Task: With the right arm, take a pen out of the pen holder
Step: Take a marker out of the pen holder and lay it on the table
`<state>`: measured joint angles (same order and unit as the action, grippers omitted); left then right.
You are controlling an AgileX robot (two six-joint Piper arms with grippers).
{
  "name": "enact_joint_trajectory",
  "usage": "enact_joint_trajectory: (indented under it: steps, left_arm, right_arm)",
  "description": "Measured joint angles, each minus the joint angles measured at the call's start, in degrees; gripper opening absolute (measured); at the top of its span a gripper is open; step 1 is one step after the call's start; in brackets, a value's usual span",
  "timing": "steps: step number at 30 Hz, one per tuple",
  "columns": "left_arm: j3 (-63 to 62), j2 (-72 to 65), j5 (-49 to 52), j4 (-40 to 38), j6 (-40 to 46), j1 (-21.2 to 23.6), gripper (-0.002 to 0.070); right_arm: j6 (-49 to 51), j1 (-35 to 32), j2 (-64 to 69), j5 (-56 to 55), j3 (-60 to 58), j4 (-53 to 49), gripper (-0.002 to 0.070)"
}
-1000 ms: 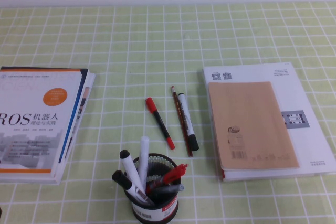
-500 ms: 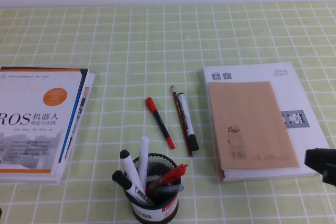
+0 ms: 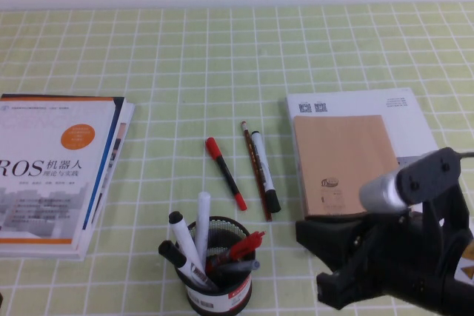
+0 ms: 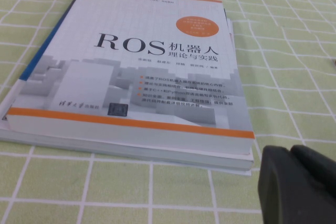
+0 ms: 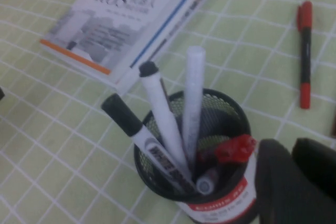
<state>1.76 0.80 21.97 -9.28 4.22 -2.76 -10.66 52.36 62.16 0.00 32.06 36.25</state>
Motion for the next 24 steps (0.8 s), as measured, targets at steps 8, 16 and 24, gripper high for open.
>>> enact_joint_trajectory:
  steps: [8,16,24]
  left_arm:
    - [0.0,0.0,0.0,0.0,0.0,0.0,-0.0008]
    - [0.0,0.0,0.0,0.0,0.0,0.0,-0.0008]
    - [0.0,0.0,0.0,0.0,0.0,0.0,-0.0008]
  right_arm:
    - [0.0,9.1,0.3,-21.0,-8.7,-4.5,0.0234]
    - [0.4,10.1,0.4,-29.9,-13.5,-14.4,0.0356]
    - [7.5,10.2,2.2,-47.0,-21.8,-23.2,0.0361]
